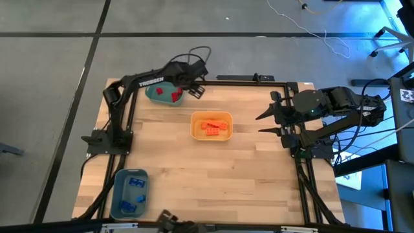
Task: Sort & place blocks by color
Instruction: Adjust the green bin, then return to Home Position
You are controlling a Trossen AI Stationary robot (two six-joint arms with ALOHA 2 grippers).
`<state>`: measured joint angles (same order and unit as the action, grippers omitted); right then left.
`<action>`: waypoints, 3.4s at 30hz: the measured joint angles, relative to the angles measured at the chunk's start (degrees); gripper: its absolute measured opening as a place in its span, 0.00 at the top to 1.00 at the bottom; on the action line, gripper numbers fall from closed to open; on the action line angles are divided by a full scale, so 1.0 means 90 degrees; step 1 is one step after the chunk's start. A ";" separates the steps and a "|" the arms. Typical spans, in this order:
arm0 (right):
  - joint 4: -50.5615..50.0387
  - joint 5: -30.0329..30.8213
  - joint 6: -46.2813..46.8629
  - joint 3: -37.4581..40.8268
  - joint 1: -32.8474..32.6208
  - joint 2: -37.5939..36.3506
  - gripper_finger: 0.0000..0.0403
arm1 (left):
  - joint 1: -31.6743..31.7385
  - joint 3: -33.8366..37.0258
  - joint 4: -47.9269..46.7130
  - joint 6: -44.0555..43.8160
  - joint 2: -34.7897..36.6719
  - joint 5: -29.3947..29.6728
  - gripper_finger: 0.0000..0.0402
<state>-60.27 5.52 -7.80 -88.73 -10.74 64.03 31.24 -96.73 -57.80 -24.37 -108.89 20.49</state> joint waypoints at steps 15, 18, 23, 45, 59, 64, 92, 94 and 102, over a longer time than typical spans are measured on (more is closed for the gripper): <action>0.0109 0.0000 0.0001 0.0000 0.0000 0.0000 0.51 | 0.0141 0.0000 0.0490 -0.0059 -0.1010 -0.0440 0.76; 0.0109 0.0000 0.0001 0.0000 0.0002 0.0000 0.51 | 0.0281 0.0000 0.0463 -0.0059 -0.1071 -0.0594 0.87; 0.0109 0.0000 0.0001 0.0000 0.0001 0.0000 0.51 | 0.0534 0.0000 0.0100 -0.0057 -0.1087 -0.0544 0.99; 0.0097 -0.0007 -0.0004 0.0000 -0.0001 0.0000 0.51 | 0.1075 0.0002 -0.0552 0.0678 -0.0751 -0.0172 1.00; 0.0050 0.0002 0.0220 0.0000 -0.0001 -0.0008 0.60 | -0.0276 0.0002 -0.0430 0.1399 0.2219 -0.1005 1.00; -0.0427 0.0029 0.0205 0.0000 -0.0001 -0.0049 0.91 | -0.1215 -0.0002 -0.0502 0.1432 0.3351 -0.0814 1.00; -0.2104 0.1136 0.2022 0.0002 0.0002 -0.2317 1.00 | -0.4822 0.1075 -0.2463 -0.0445 0.6654 0.1992 1.00; -0.2106 0.1182 0.1973 0.0002 0.0002 -0.2466 1.00 | -0.4883 0.1489 -0.2443 -0.0687 0.7111 0.2052 1.00; -0.2256 0.1429 0.1825 0.0002 0.0002 -0.3086 1.00 | -0.4936 0.3436 -0.0994 -0.0659 0.9154 0.2045 1.00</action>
<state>-80.57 18.38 8.63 -88.71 -10.72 36.26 -13.19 -65.80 -66.75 -30.30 -26.50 38.90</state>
